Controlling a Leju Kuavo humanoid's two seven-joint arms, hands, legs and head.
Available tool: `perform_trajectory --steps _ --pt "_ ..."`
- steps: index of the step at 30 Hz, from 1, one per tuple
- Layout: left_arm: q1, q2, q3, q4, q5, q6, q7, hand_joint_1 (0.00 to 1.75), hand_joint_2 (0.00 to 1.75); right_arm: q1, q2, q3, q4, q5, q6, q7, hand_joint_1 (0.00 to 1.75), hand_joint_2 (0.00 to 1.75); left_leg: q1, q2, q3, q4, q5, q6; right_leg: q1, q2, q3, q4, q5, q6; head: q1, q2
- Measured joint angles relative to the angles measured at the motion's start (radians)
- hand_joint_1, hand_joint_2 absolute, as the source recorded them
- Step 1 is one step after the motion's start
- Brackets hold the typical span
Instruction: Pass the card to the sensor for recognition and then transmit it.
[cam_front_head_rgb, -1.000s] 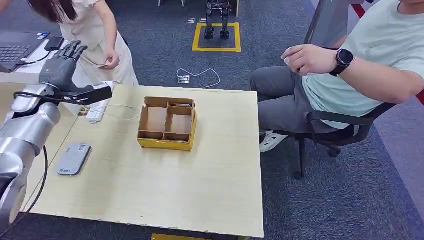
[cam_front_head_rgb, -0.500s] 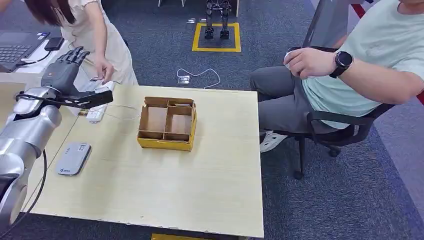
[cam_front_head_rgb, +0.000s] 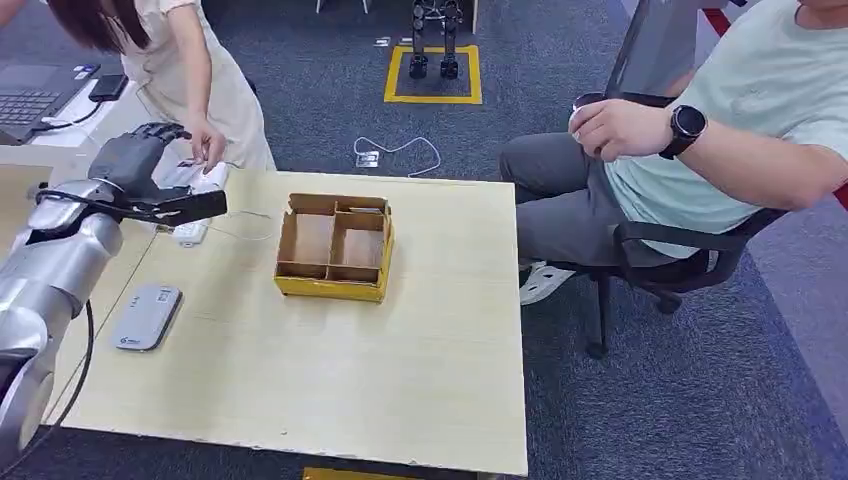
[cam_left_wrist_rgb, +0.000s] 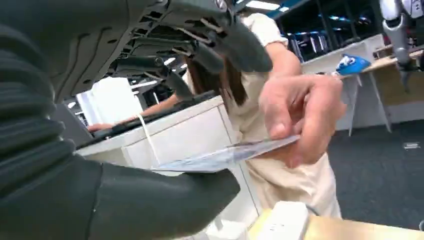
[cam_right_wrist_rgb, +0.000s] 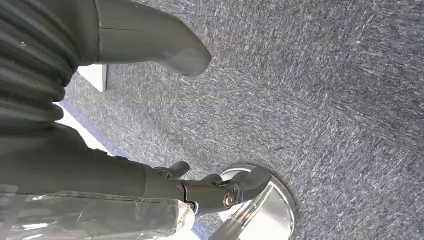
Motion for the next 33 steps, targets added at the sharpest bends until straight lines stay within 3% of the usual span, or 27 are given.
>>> perform_trajectory --steps 23,33 --pt "0.0 0.007 -0.002 0.008 -0.004 0.008 0.002 1.75 1.75 0.0 0.0 0.0 0.0 0.0 -0.003 0.0 0.0 1.75 0.0 0.0 0.0 0.0 0.0 0.0 0.0 0.0 0.0 0.0 0.0 0.0 0.0 0.0" --pt "0.01 0.008 -0.002 0.008 -0.008 0.073 0.02 1.75 1.75 0.0 0.0 0.0 0.0 0.0 -0.004 0.0 0.0 1.75 0.0 0.0 0.0 0.0 0.0 0.0 0.0 0.0 0.0 0.0 0.0 0.0 0.0 0.0"
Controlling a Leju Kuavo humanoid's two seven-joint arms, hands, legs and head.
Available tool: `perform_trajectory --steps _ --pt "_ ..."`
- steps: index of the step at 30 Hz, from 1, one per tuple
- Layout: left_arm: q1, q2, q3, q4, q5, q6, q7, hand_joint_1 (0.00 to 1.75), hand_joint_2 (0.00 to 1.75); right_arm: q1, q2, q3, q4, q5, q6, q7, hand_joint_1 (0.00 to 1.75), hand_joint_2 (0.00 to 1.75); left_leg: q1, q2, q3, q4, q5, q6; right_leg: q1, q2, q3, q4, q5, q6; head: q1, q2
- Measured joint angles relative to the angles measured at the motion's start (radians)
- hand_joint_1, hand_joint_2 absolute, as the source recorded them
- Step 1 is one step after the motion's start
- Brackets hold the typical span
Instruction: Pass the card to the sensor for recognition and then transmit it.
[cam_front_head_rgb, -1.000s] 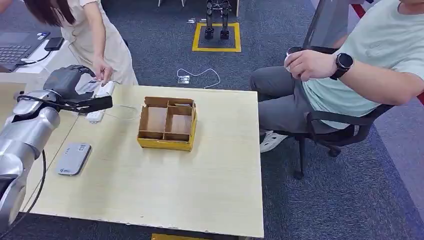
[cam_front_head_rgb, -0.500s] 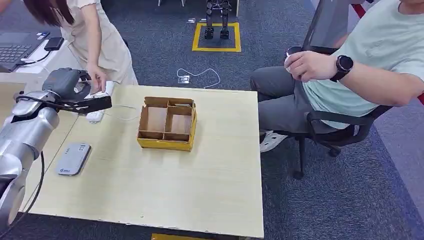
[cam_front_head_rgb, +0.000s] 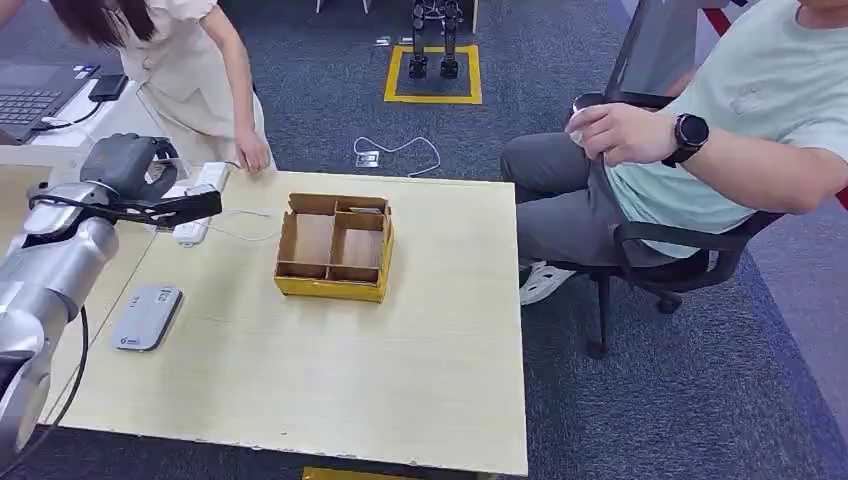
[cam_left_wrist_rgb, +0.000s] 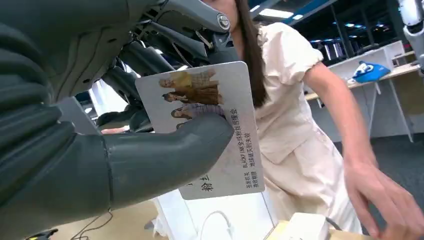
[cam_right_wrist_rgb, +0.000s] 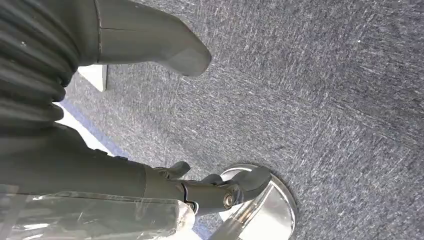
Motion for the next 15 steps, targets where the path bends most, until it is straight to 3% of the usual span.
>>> perform_trajectory --steps 15 --pt "0.026 0.002 0.0 0.0 0.011 0.029 0.009 1.75 1.75 0.0 0.0 0.0 0.0 0.0 0.0 0.0 0.0 1.75 0.0 0.0 0.0 0.0 0.0 0.0 0.0 0.0 0.0 0.0 0.0 0.0 0.0 0.0"
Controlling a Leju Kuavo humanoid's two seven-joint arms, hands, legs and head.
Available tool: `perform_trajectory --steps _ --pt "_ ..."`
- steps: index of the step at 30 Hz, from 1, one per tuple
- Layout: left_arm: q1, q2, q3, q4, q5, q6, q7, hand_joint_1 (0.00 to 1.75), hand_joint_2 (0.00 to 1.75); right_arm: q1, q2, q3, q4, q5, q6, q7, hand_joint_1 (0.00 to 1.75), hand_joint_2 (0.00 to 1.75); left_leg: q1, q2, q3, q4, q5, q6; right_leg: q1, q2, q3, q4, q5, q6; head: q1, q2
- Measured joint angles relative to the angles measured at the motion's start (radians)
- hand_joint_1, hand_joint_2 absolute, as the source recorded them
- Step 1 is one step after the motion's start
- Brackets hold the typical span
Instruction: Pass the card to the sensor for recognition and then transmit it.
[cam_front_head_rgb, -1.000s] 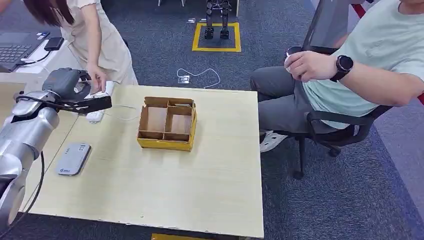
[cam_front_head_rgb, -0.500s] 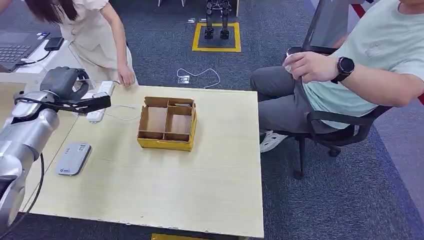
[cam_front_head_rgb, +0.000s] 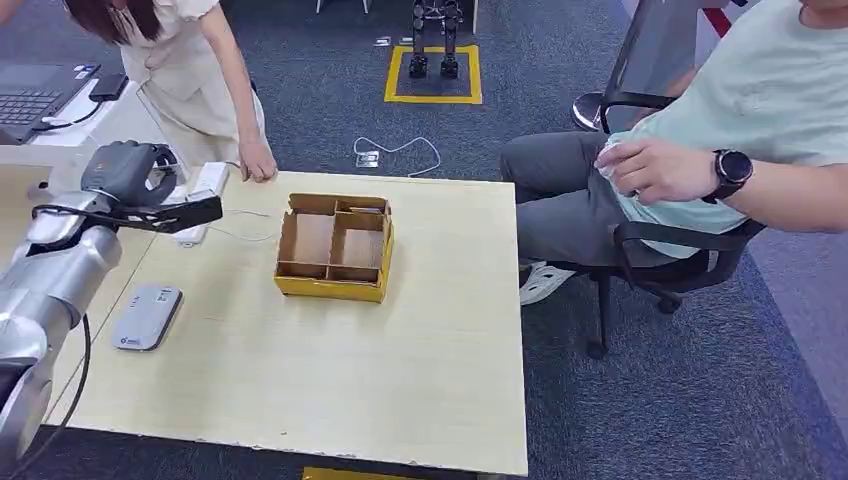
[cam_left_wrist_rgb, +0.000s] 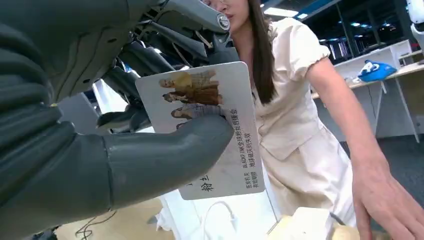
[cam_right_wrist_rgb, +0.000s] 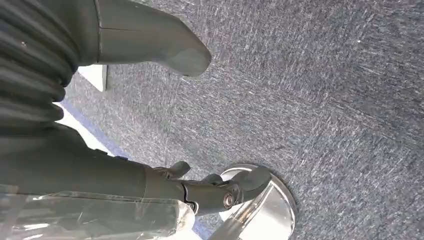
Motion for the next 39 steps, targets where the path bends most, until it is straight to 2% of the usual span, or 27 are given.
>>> perform_trajectory --steps 5,9,15,20,24,32,39 --pt "0.002 0.004 0.0 0.0 0.0 0.0 0.0 1.75 1.75 0.0 0.0 0.0 0.0 0.0 0.0 0.0 0.0 1.75 0.0 0.0 0.0 0.0 0.0 0.0 0.0 0.0 0.0 0.0 0.0 0.0 0.0 0.0" --pt "0.017 0.018 0.0 0.0 0.003 0.024 -0.029 1.75 1.75 0.001 0.0 0.0 0.0 -0.002 -0.002 0.0 0.0 1.75 0.0 0.001 0.0 0.0 0.0 0.0 0.0 0.001 0.0 0.0 0.0 0.0 0.0 0.0" --pt "0.105 0.097 0.002 -0.012 0.048 0.087 -0.107 1.75 1.75 0.012 -0.001 -0.004 0.0 -0.017 -0.013 -0.006 0.0 1.75 0.0 0.002 0.0 -0.001 0.0 0.0 0.0 0.003 -0.002 0.001 0.0 0.0 0.0 0.0" --pt "0.204 0.153 0.019 -0.049 0.075 0.169 -0.119 1.75 1.75 0.017 -0.005 -0.011 0.0 -0.026 -0.02 -0.008 0.0 1.75 0.0 0.002 0.0 -0.001 0.0 0.0 0.0 0.003 -0.002 0.001 0.0 0.0 0.0 0.0" --pt "0.282 0.182 0.045 -0.077 0.098 0.196 -0.134 1.75 1.75 0.019 -0.006 -0.016 0.0 -0.032 -0.024 -0.011 0.0 1.75 0.0 0.002 0.0 -0.001 0.0 0.0 0.0 0.003 -0.002 0.001 0.0 0.0 0.0 0.0" --pt "0.396 0.209 0.107 -0.147 0.122 0.198 -0.144 1.75 1.75 0.025 -0.006 -0.025 0.0 -0.037 -0.029 -0.014 0.0 1.75 0.0 0.002 -0.001 -0.001 0.0 0.0 0.0 0.002 -0.002 0.001 0.0 0.0 0.0 0.0" --pt "0.429 0.214 0.13 -0.179 0.125 0.198 -0.145 1.75 1.75 0.025 -0.006 -0.029 0.0 -0.04 -0.029 -0.014 0.0 1.75 0.0 0.002 -0.001 -0.001 0.0 0.0 0.0 0.002 -0.002 0.001 0.0 0.0 0.0 0.0"
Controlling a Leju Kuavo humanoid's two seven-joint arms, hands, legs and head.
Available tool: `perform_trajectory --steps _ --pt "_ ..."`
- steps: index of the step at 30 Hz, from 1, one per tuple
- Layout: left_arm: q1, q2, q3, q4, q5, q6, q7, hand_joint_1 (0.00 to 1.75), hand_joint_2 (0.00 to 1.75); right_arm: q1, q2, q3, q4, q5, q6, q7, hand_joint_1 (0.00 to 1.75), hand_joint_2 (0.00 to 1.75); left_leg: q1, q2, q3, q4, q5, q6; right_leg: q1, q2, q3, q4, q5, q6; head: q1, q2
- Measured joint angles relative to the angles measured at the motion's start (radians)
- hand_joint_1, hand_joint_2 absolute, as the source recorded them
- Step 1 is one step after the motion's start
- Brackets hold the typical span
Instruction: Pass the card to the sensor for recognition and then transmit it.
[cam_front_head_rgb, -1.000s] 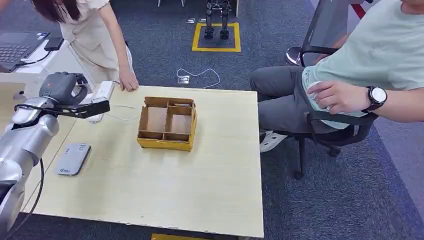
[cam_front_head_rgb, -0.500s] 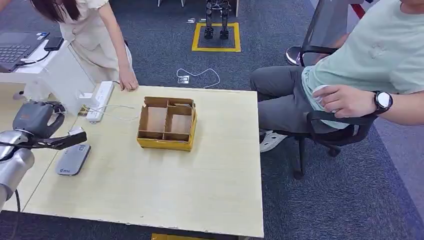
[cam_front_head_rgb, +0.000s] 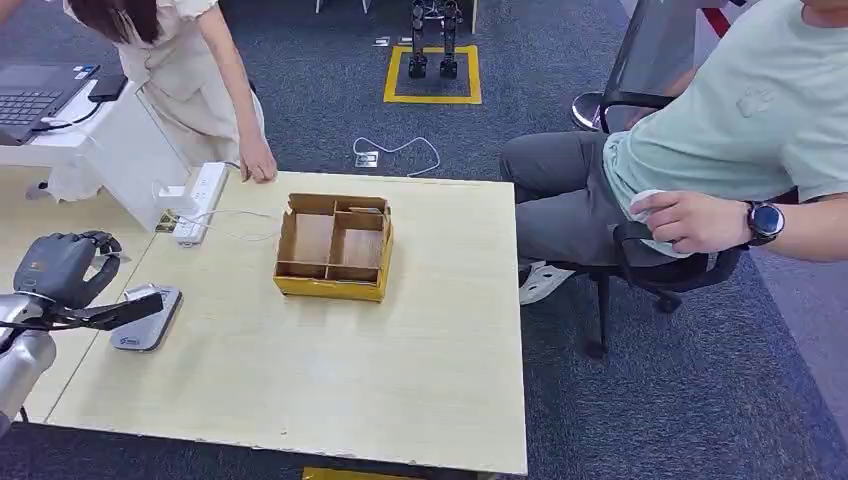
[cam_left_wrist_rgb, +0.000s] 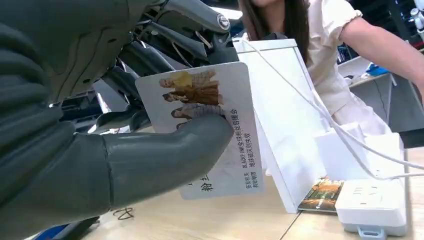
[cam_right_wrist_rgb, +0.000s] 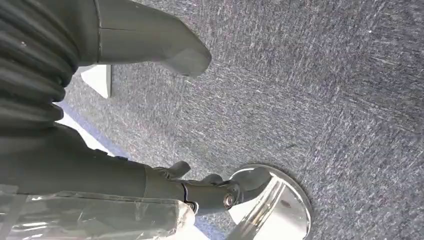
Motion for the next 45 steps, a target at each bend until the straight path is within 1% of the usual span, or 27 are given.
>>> perform_trajectory --steps 12,19,23,26,29,36,45 --pt "0.013 0.007 0.008 -0.019 -0.008 -0.003 0.0 1.75 1.75 0.0 0.0 0.0 0.0 0.0 0.0 0.0 0.0 1.75 0.0 0.0 0.0 0.0 0.0 0.0 0.0 0.0 0.0 0.0 0.0 0.0 0.0 0.0" --pt "0.106 0.002 0.046 -0.062 -0.008 0.01 0.001 1.75 1.75 0.002 0.0 -0.005 0.0 -0.003 -0.005 0.0 0.0 1.75 0.0 0.0 0.0 0.0 0.0 0.0 0.0 0.0 0.0 0.0 0.0 0.0 0.0 0.0" --pt "0.16 -0.014 0.063 -0.079 -0.008 0.012 0.0 1.75 1.75 0.002 0.0 -0.007 0.0 -0.003 -0.006 0.0 0.0 1.75 0.0 0.0 0.0 0.0 0.0 0.0 0.0 0.0 0.0 0.0 0.0 0.0 0.0 0.0" --pt "0.198 -0.045 0.079 -0.083 -0.019 0.035 -0.005 1.75 1.75 0.002 0.0 -0.008 0.0 0.0 -0.006 0.0 0.0 1.75 0.0 0.0 0.0 0.0 0.0 0.0 0.0 0.0 0.0 0.0 0.0 0.0 0.0 0.0" --pt "0.219 -0.064 0.082 -0.083 -0.035 0.045 -0.005 1.75 1.75 0.002 0.0 -0.008 0.0 0.005 -0.007 0.0 0.0 1.75 0.0 0.0 0.0 0.0 0.0 0.0 0.0 0.0 0.0 0.0 0.0 0.0 0.0 0.0" --pt "0.233 -0.098 0.107 -0.083 -0.037 0.053 -0.016 1.75 1.75 0.002 0.0 -0.008 0.0 0.007 -0.007 0.0 0.0 1.75 0.0 0.0 0.0 0.0 0.0 0.0 0.0 -0.001 0.0 0.0 0.0 0.0 0.0 0.0" --pt "0.234 -0.111 0.128 -0.082 -0.037 0.053 -0.017 1.75 1.75 0.002 0.0 -0.008 0.0 0.007 -0.007 0.0 0.0 1.75 0.0 -0.001 0.0 0.0 0.0 0.0 0.0 -0.001 0.0 0.0 0.0 0.0 0.0 0.0"
